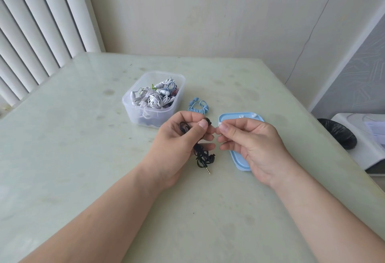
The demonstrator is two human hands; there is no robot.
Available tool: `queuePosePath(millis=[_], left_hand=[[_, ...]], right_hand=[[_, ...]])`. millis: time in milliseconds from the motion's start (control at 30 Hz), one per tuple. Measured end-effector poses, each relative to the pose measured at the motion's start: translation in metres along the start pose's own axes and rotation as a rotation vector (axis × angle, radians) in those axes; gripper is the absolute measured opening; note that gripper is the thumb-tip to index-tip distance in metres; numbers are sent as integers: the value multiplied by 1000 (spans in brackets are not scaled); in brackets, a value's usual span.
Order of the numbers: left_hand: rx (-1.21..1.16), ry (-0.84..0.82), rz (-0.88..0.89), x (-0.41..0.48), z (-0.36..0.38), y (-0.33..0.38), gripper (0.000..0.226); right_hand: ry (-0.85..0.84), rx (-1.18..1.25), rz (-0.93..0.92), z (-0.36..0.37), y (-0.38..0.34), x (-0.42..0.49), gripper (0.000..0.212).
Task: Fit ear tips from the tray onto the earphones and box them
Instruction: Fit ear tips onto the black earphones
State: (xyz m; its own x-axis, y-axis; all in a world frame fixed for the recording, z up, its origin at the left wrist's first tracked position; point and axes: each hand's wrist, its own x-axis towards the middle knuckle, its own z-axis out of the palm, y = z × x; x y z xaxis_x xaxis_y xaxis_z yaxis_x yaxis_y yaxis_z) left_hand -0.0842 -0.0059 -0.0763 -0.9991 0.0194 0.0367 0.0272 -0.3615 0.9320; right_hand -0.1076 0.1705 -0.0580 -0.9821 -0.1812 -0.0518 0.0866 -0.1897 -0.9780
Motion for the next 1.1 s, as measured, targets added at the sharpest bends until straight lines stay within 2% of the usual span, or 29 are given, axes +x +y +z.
queuePosePath(millis=[267, 533, 733, 900, 1033, 1100], left_hand=[[-6, -48, -7, 2, -4, -3, 25], [54, -10, 54, 2, -1, -8, 13], [13, -15, 33, 2, -1, -6, 20], [38, -36, 37, 1, -1, -5, 18], [71, -10, 55, 0, 1, -6, 19], [82, 5, 67, 0, 2, -7, 14]], right_hand=[[-36, 26, 30, 0, -3, 0, 20], [-83, -20, 17, 1, -4, -1, 19], [-37, -28, 28, 2, -2, 0, 21], [-50, -57, 23, 2, 0, 1, 13], [-44, -34, 22, 1, 0, 2, 28], [-53, -27, 23, -1, 1, 3, 28]])
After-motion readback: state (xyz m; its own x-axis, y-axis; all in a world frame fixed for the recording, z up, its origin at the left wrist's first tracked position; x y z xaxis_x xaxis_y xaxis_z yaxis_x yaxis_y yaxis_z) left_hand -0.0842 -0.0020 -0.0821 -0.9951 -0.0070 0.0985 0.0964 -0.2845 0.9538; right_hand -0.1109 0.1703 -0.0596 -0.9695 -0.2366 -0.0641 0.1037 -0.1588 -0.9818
